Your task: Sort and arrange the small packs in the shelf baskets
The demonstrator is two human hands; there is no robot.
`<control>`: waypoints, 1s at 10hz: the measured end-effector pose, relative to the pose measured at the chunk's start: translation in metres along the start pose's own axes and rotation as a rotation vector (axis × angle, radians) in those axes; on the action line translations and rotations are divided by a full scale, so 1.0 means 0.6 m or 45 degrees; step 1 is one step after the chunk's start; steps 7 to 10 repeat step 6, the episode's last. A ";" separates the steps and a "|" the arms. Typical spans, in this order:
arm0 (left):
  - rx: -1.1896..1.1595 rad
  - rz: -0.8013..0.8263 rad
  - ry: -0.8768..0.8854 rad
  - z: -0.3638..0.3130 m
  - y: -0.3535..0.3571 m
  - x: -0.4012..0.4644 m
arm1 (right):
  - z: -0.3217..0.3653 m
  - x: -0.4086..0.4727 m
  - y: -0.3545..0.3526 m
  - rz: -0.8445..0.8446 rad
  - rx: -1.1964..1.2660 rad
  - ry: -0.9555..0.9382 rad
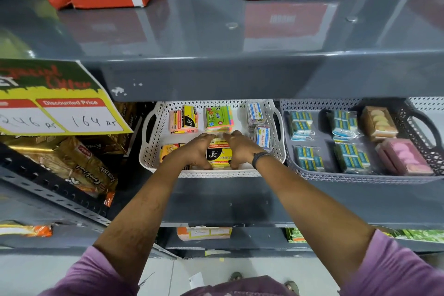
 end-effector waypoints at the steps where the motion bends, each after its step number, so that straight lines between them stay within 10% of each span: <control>1: 0.003 0.003 -0.011 -0.003 0.001 -0.006 | 0.000 0.000 0.002 -0.010 0.006 0.006; 3: -0.071 -0.017 -0.095 -0.009 -0.012 -0.033 | 0.000 -0.033 -0.010 -0.047 0.094 -0.036; 6: -0.002 -0.767 0.007 -0.148 -0.035 -0.153 | -0.046 -0.209 -0.088 -0.558 0.502 -0.175; 10: -0.002 -0.767 0.007 -0.148 -0.035 -0.153 | -0.046 -0.209 -0.088 -0.558 0.502 -0.175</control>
Point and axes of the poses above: each hand's wrist, its own x-axis towards the middle knuckle, its own y-axis out of the palm, z = x × y, the point moved 8 cm from there along x, towards the middle knuckle, and after that the axes turned 2 degrees about -z, right-handed, at the moved point
